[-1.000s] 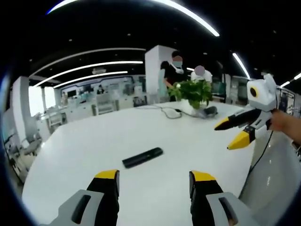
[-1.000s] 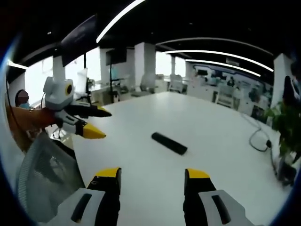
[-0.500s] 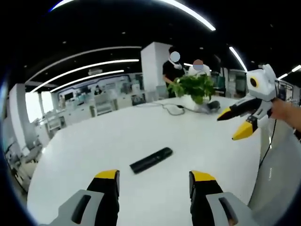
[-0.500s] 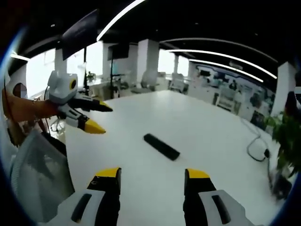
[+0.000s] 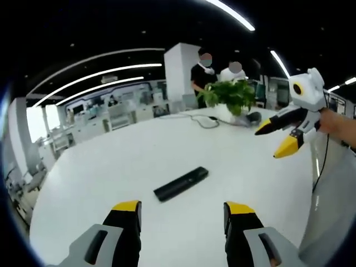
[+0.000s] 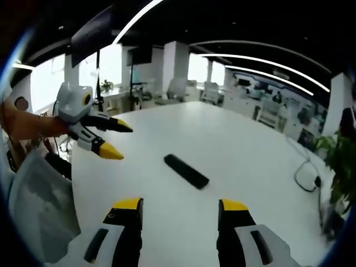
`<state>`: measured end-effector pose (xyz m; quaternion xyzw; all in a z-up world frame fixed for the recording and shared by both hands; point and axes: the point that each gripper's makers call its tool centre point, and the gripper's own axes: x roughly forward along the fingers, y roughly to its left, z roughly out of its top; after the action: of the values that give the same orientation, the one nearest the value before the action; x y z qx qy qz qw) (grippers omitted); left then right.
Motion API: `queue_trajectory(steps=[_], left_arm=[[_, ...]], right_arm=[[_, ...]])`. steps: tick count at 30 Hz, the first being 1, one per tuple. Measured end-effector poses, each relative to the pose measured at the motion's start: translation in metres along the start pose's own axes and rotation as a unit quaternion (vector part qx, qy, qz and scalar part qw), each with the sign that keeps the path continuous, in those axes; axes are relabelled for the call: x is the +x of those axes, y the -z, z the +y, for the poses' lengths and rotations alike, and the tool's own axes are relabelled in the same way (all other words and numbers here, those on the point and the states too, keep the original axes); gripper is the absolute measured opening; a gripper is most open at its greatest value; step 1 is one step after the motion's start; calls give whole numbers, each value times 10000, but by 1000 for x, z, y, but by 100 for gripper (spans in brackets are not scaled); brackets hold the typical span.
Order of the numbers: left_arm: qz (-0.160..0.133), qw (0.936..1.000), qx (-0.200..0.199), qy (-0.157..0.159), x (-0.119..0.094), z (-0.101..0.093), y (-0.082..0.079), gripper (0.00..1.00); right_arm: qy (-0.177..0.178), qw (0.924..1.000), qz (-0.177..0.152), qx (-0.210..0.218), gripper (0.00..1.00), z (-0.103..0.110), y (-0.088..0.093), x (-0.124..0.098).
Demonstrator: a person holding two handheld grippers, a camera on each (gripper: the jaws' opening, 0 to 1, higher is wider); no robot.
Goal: Press the specified remote control buttons in sequence, fully releasing each button before pressing the next.
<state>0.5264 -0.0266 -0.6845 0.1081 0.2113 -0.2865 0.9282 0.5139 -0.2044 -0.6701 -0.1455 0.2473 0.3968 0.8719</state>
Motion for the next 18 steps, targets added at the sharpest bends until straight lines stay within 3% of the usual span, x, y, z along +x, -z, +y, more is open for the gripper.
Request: queue_trajectory(steps=[18], left_arm=[[247, 9996, 95, 56, 22, 16, 14, 61]], right_arm=[[-72, 9995, 284, -91, 51, -17, 11, 26]])
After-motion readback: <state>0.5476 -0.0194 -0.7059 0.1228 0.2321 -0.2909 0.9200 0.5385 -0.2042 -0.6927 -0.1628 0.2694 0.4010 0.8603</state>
